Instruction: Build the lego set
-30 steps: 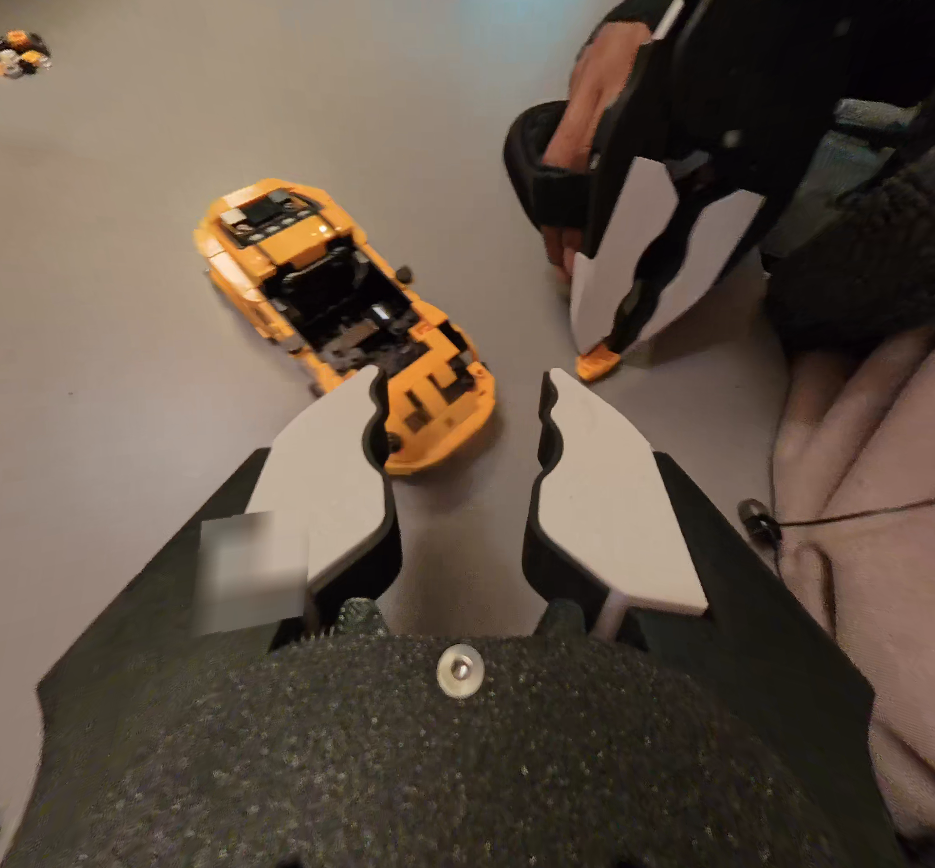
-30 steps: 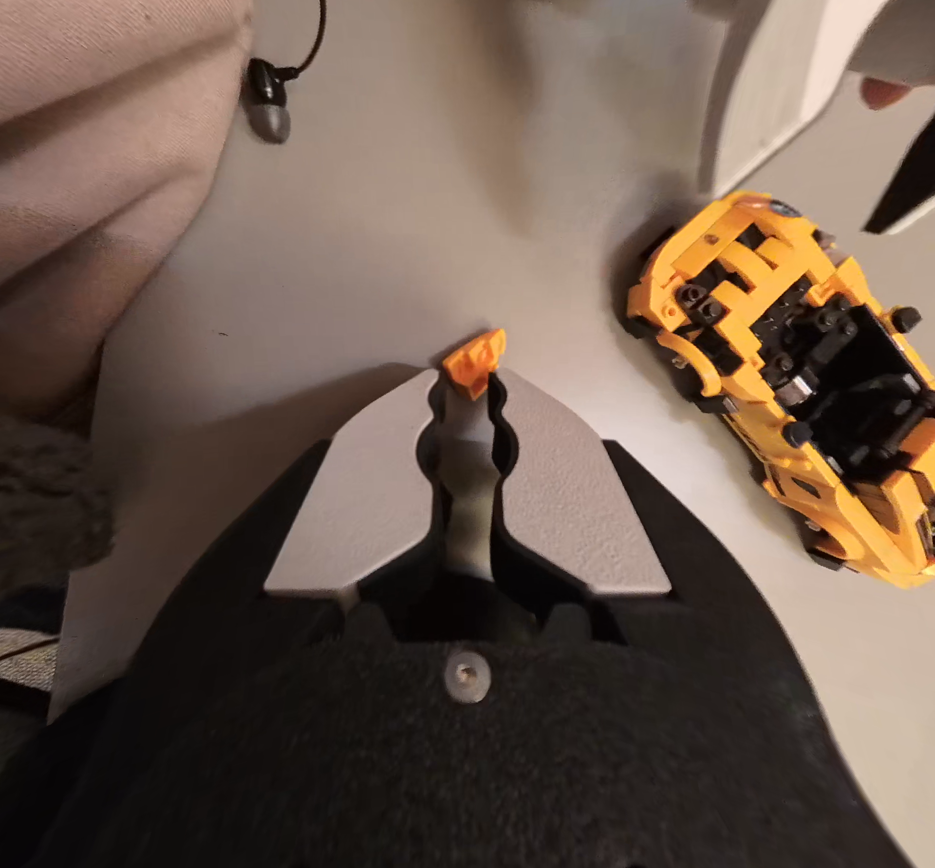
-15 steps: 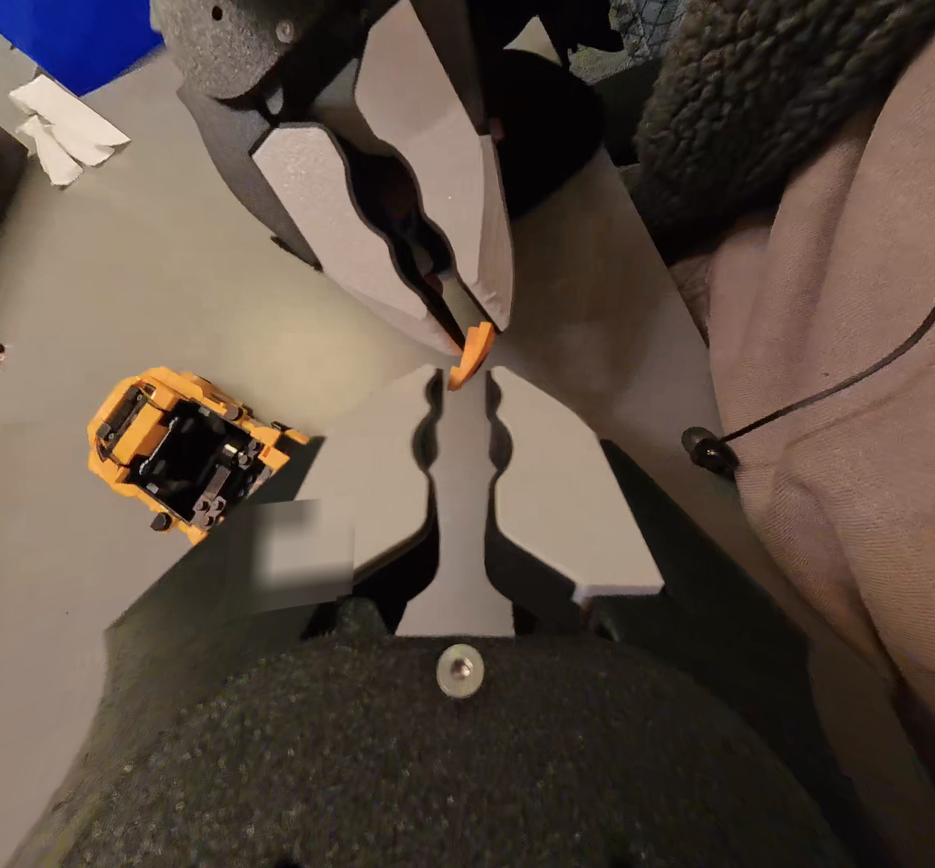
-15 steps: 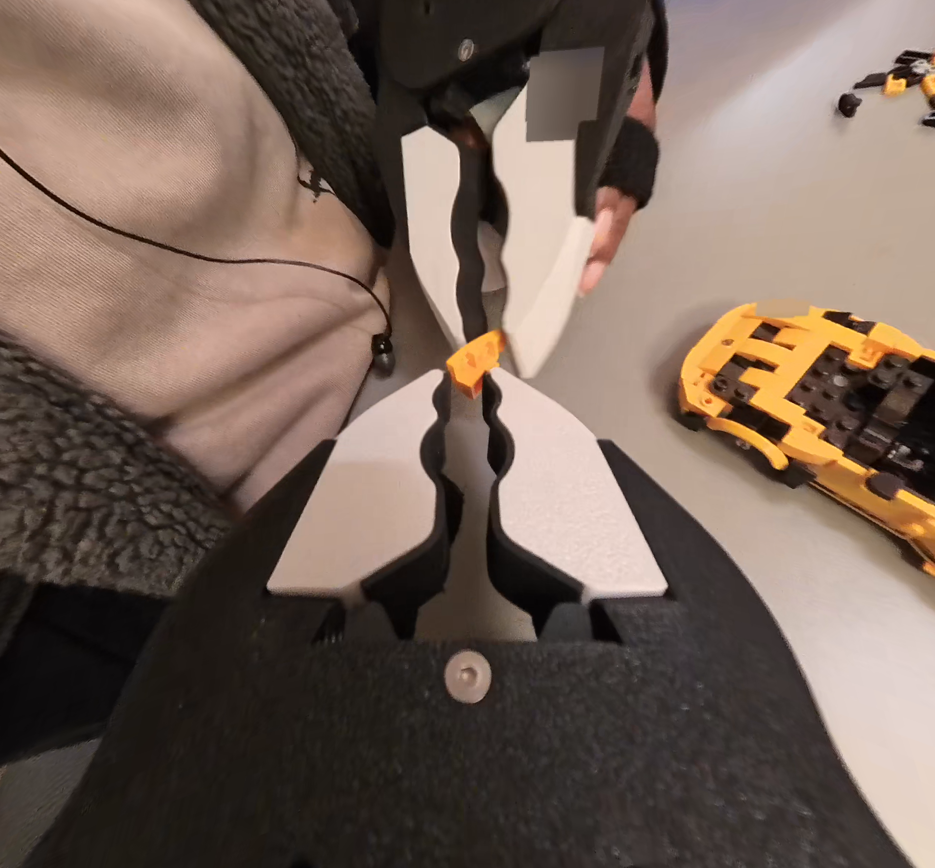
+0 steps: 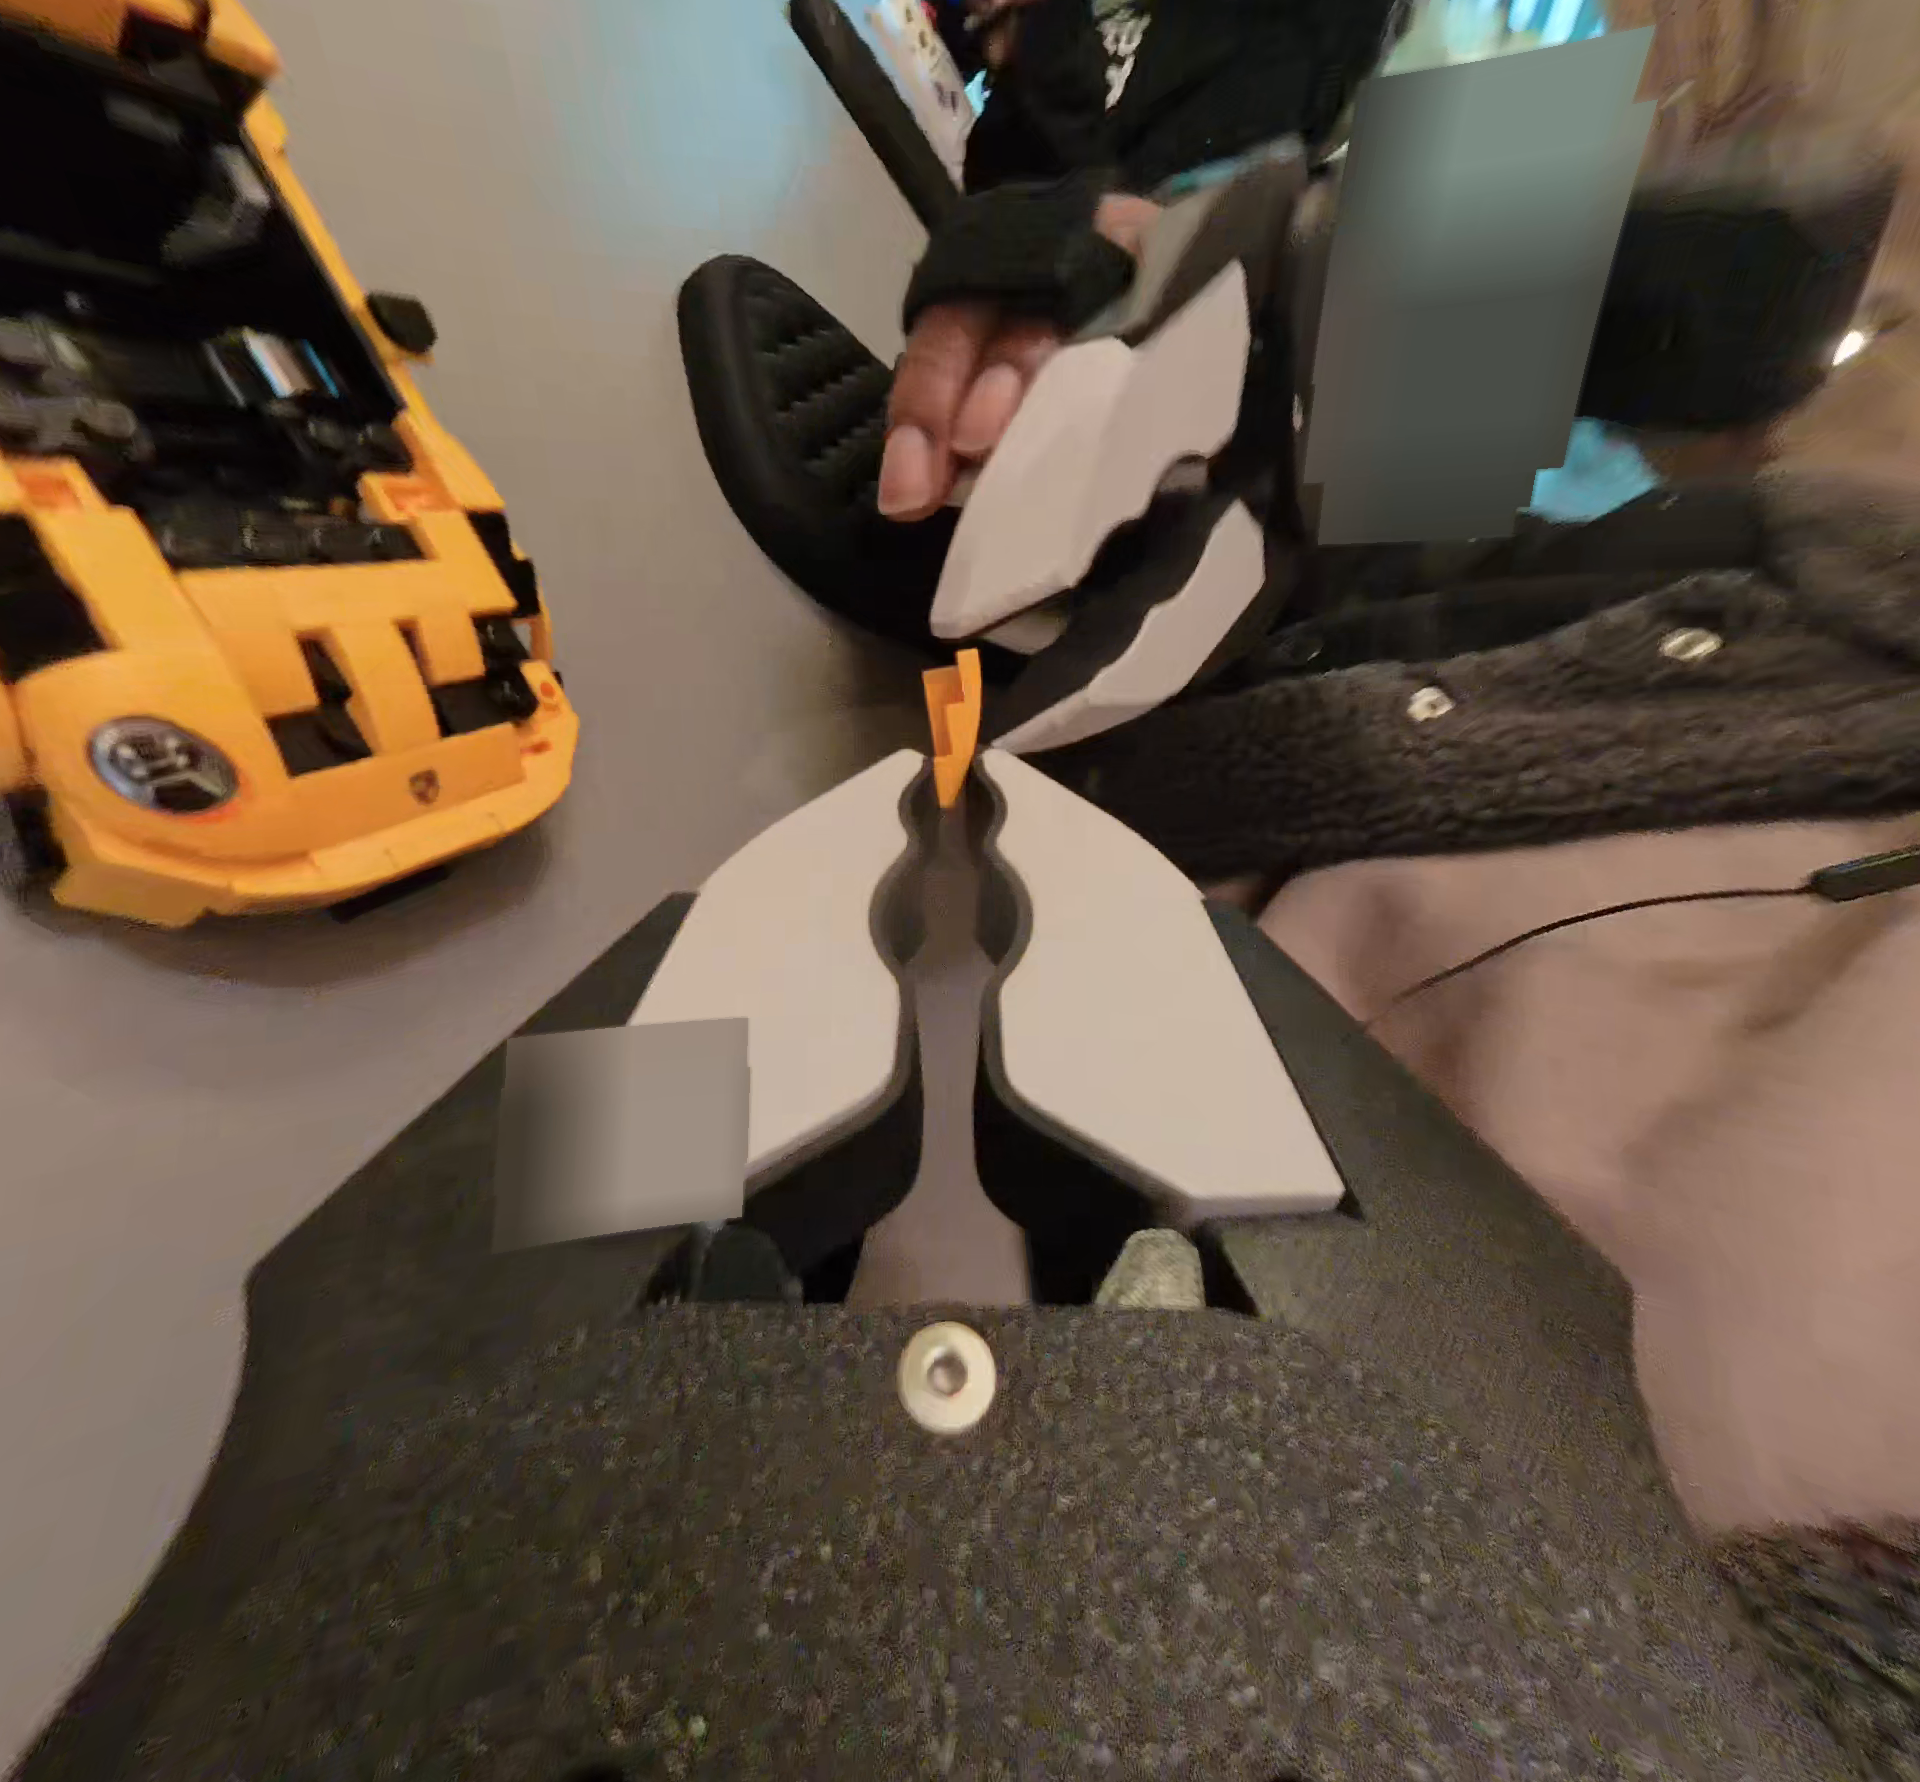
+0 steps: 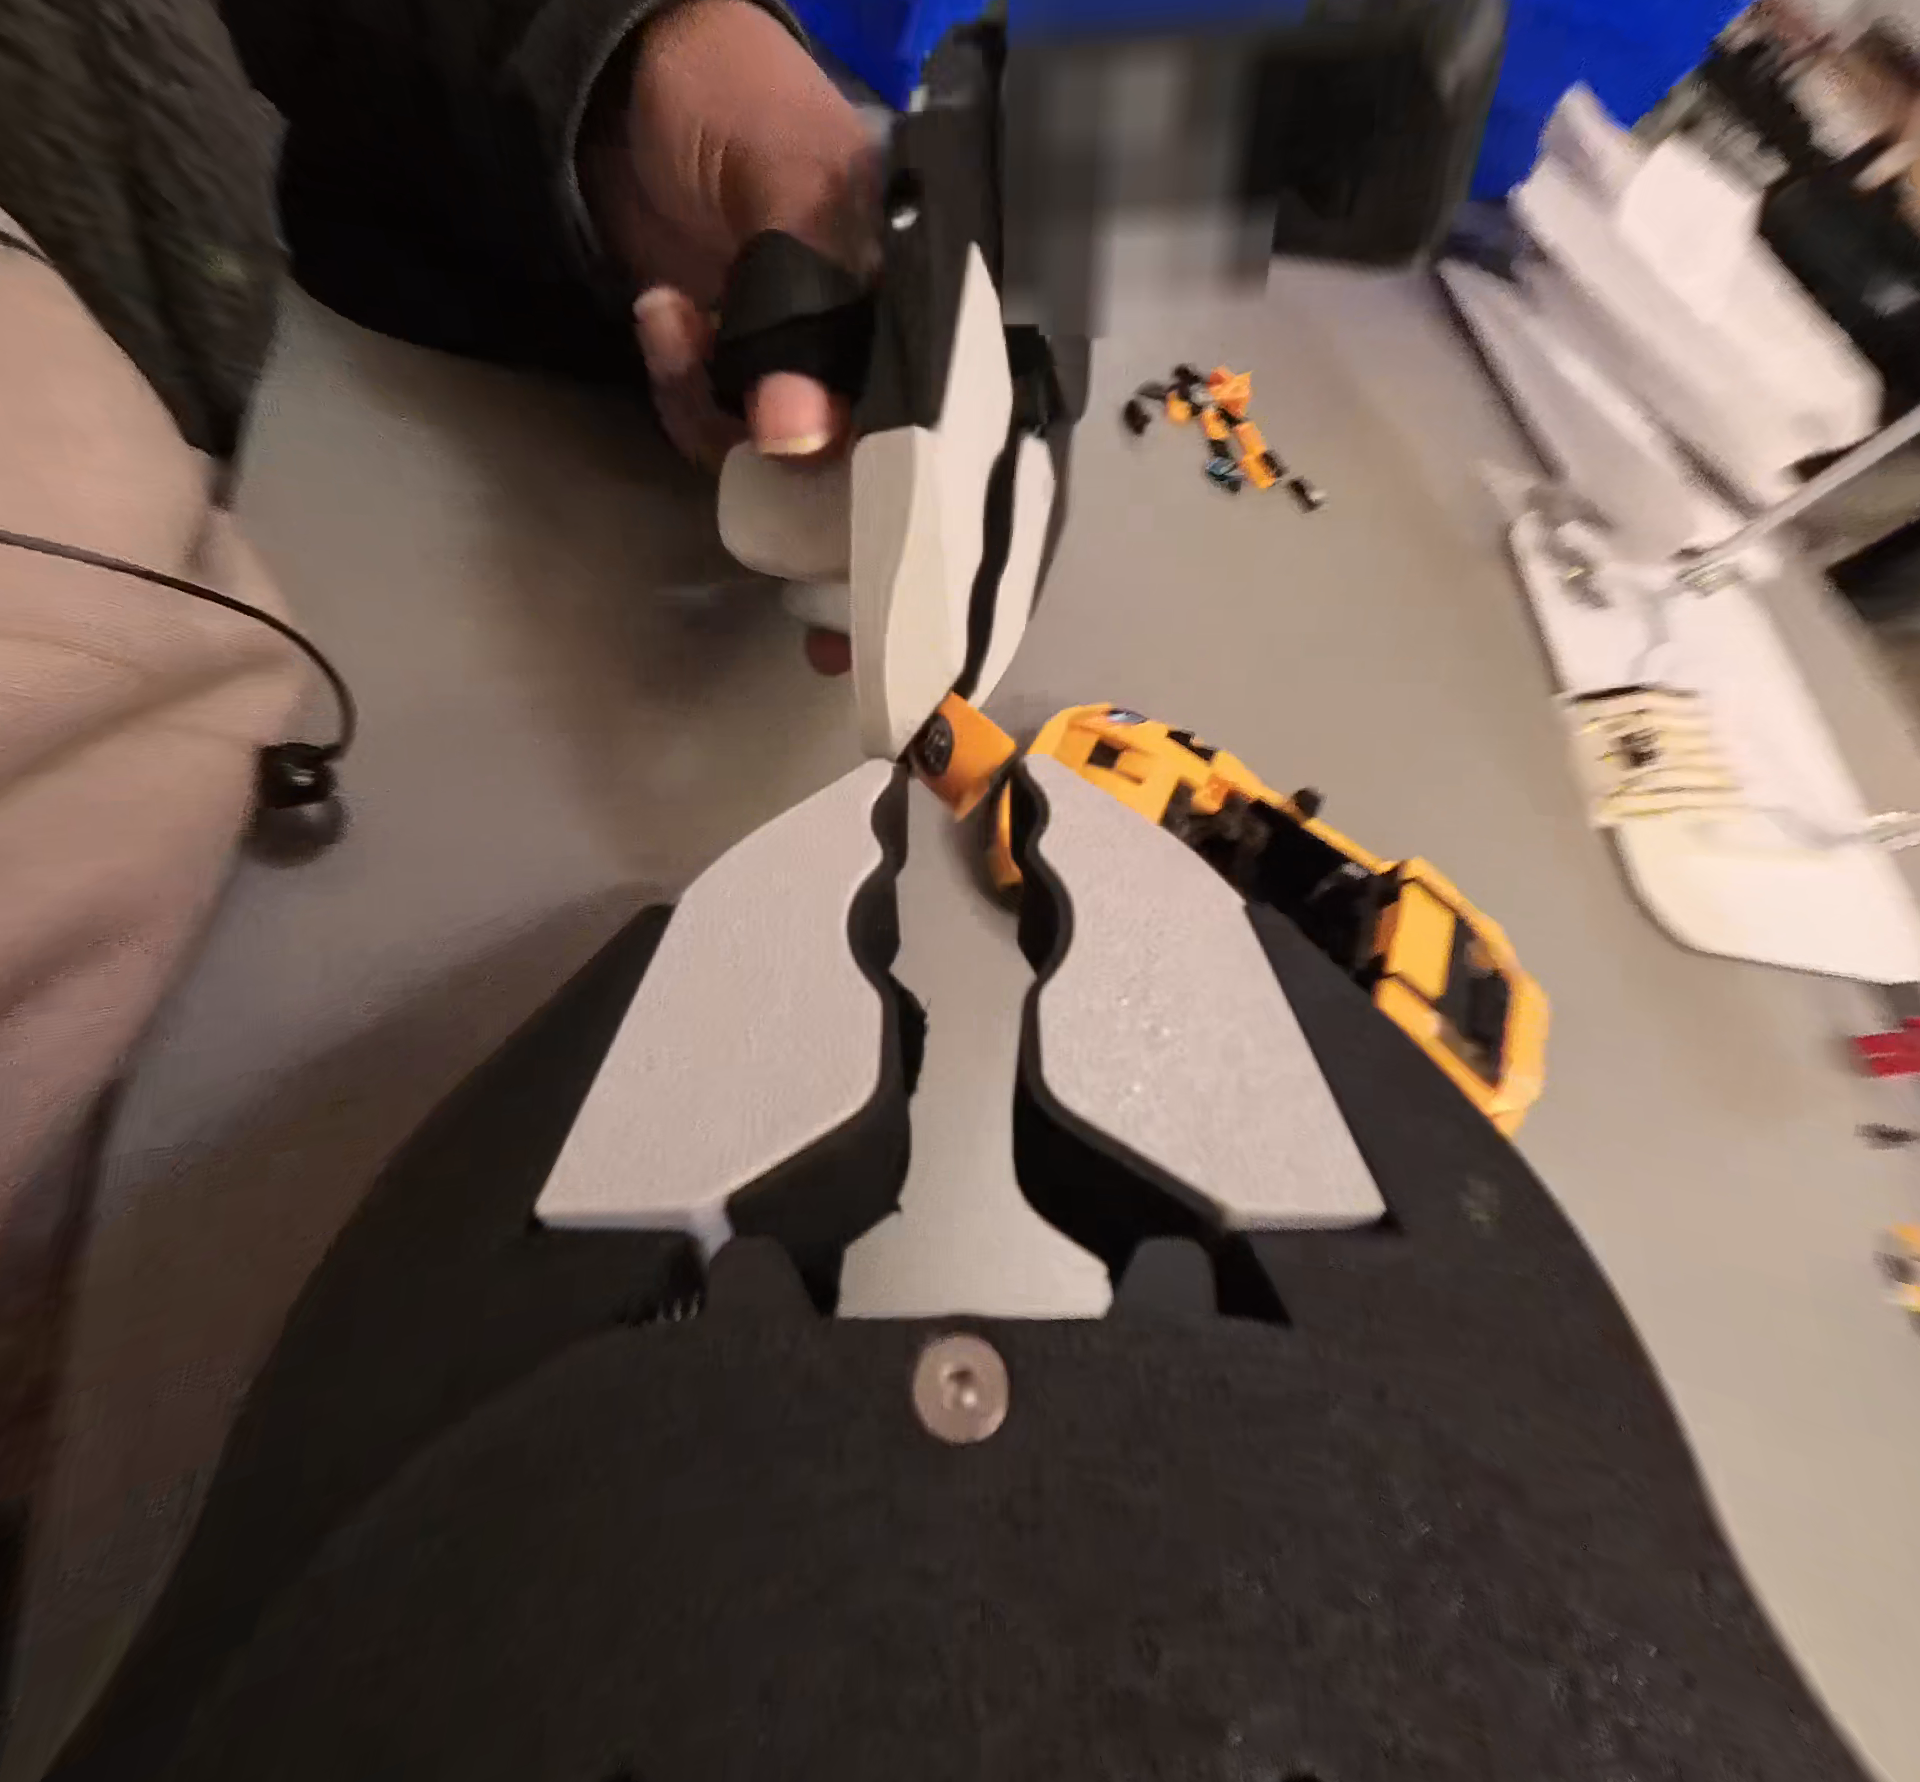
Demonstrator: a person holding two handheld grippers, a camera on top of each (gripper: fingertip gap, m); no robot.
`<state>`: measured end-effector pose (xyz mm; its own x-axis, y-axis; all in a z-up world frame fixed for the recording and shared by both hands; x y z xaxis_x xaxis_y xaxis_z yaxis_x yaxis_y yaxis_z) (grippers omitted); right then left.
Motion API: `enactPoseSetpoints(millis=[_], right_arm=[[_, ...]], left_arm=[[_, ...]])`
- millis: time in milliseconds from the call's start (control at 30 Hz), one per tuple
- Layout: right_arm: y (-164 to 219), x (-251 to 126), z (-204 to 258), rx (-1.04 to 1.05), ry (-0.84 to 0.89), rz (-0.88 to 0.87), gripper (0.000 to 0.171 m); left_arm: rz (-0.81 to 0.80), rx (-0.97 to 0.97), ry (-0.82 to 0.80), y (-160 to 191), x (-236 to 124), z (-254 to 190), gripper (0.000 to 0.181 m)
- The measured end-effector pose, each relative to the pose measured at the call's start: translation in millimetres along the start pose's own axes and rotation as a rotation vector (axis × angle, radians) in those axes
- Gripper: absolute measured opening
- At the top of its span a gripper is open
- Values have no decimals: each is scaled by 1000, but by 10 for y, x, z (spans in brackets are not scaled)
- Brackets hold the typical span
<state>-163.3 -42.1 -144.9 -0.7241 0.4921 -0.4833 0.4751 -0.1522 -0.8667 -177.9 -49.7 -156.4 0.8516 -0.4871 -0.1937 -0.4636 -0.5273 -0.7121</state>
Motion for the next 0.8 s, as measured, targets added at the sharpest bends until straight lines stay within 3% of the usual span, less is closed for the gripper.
enactPoseSetpoints(millis=[100, 200, 467, 567, 633, 667, 800], right_arm=[[-26, 46, -32, -203, 98, 30, 18], [52, 98, 8, -314, 60, 112, 22], [33, 126, 40, -228, -187, 135, 20], [63, 144, 18, -229, -239, 149, 14], [37, 140, -45, -198, -265, 134, 0], [47, 138, -95, -189, -279, 139, 0], [149, 202, -250, -176, -331, 215, 0]], left_arm=[[-20, -127, 66, 8, -14, 28, 4], [-6, -180, 105, 43, -24, 37, 4], [46, -207, 160, 79, -15, 30, 4], [60, -201, 141, 95, -13, 79, 4], [97, -141, 103, 114, -43, 107, 6], [110, -101, 83, 104, -74, 113, 10], [74, -29, 3, -23, -174, 203, 0]])
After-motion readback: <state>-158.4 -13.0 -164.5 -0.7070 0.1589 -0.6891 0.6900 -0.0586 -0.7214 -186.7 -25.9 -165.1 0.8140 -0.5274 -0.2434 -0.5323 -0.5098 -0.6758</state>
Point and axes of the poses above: each gripper's, where its closed fingertips meet, x out along the fingers, y out of its underside, z = x × y across the jaws, the point moved 1 cm from there along -x, back along the fingers, and after that the axes turned 13 degrees about x, right-handed, at the moved point
